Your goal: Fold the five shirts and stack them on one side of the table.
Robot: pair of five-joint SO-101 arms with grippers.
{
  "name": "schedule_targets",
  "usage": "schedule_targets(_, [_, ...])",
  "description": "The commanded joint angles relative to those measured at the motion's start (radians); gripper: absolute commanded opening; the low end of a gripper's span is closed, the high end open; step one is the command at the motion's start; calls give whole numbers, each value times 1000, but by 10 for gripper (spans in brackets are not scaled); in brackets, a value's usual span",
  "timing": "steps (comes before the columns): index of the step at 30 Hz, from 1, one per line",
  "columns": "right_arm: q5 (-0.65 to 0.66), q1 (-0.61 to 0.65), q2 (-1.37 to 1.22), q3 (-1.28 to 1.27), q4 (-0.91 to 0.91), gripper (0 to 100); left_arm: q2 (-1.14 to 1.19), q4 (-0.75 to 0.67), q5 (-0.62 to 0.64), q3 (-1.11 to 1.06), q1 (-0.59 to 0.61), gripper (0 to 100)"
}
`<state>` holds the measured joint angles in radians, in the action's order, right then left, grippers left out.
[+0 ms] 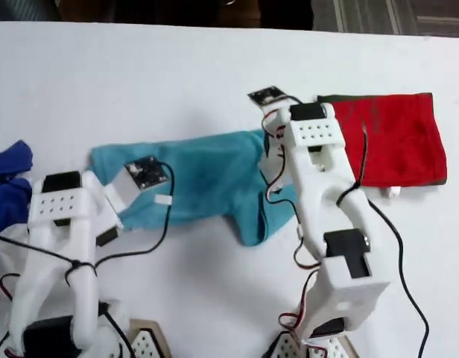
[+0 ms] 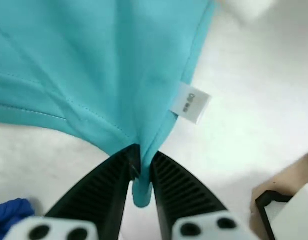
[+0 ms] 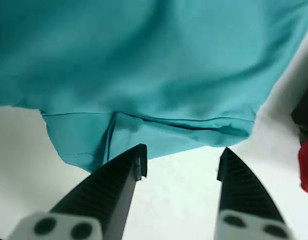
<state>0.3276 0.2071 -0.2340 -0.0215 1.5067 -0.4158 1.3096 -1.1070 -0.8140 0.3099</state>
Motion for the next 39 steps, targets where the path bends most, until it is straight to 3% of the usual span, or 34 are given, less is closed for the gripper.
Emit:
schedule_targets(1, [66, 21, -2, 6, 1, 237, 8, -14, -11, 35, 11, 26])
schedule_targets(5, [132, 77, -13, 3, 13, 215, 8, -14, -11, 35, 11, 26])
schedule_targets(13, [132, 148, -15, 2, -2, 211, 8, -12, -8, 35, 11, 26])
schedule_targets(30, [133, 94, -105, -40, -64, 208, 9, -5, -6, 27, 17, 26])
schedule_targets(32, [133, 81, -104, -40, -65, 182, 9, -5, -6, 27, 17, 26])
schedule_targets(36, [130, 48, -104, -40, -67, 7, 9, -5, -6, 27, 17, 26])
schedule_targets(39, [127, 22, -104, -40, -51, 25, 9, -5, -6, 27, 17, 26])
